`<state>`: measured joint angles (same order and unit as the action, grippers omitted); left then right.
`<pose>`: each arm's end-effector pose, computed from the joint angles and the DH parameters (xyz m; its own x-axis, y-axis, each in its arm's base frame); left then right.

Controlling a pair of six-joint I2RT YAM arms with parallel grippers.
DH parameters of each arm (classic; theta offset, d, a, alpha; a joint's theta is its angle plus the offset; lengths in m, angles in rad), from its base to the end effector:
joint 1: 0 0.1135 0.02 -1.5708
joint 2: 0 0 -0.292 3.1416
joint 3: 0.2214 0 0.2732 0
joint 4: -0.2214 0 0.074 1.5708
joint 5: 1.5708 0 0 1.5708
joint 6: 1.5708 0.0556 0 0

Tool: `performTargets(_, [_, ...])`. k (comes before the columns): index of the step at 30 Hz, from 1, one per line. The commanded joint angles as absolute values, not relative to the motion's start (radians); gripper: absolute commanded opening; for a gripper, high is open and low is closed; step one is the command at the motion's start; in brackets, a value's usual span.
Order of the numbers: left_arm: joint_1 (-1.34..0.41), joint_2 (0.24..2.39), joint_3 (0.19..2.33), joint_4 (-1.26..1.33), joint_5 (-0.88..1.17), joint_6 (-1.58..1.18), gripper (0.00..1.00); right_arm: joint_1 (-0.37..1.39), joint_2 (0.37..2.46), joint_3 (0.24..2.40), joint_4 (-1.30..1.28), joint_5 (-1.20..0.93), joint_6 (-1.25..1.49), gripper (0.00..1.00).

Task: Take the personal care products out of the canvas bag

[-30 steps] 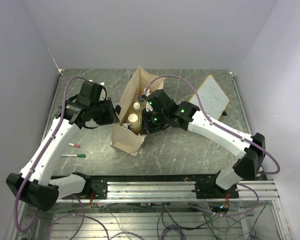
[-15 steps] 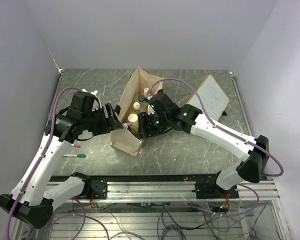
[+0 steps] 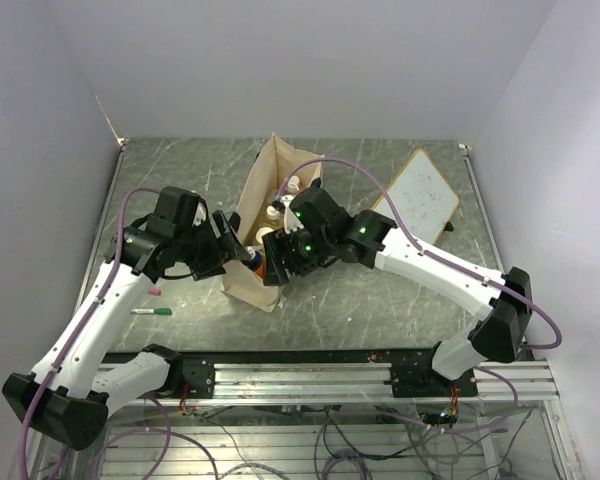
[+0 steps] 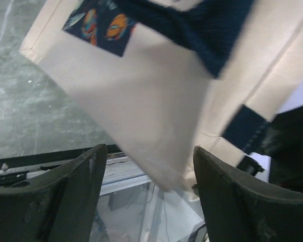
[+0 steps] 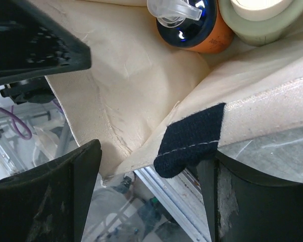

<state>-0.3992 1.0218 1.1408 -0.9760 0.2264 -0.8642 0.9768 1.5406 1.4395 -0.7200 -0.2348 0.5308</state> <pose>0.1878 -0.0928 0.3569 -0.8432 -0.4487 -0.2960 -0.1959 0.7693 -0.6081 0.1962 0.3136 0.3444 -0.8062 -0.3140 -0.5015 -0.5642 0.6632 0.4918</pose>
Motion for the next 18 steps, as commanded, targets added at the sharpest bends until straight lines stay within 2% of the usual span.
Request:
performTargets(1, [-0.407,1.0,1.089,-1.037,0.18,-0.849,0.74,0.996,1.559,1.437,-0.779,-0.239,0.471,0.75])
performTargets(7, [-0.407,0.894,0.951,-1.052,0.197,-0.824,0.61,0.998,1.478,1.237,-0.669,-0.225,0.565,0.74])
performTargets(10, [-0.406,0.845,0.868,-1.04,0.181,-0.826,0.5,0.997,1.477,1.163,-0.624,-0.191,0.603,0.73])
performTargets(14, [-0.407,0.842,0.788,-1.02,0.164,-0.824,0.43,0.997,1.501,1.109,-0.608,-0.142,0.636,0.72])
performTargets(16, [-0.407,0.852,0.772,-1.008,0.158,-0.826,0.36,0.998,1.507,1.094,-0.606,-0.11,0.642,0.72])
performTargets(18, [-0.406,0.859,0.772,-0.998,0.168,-0.823,0.34,0.997,1.511,1.102,-0.634,-0.071,0.639,0.72])
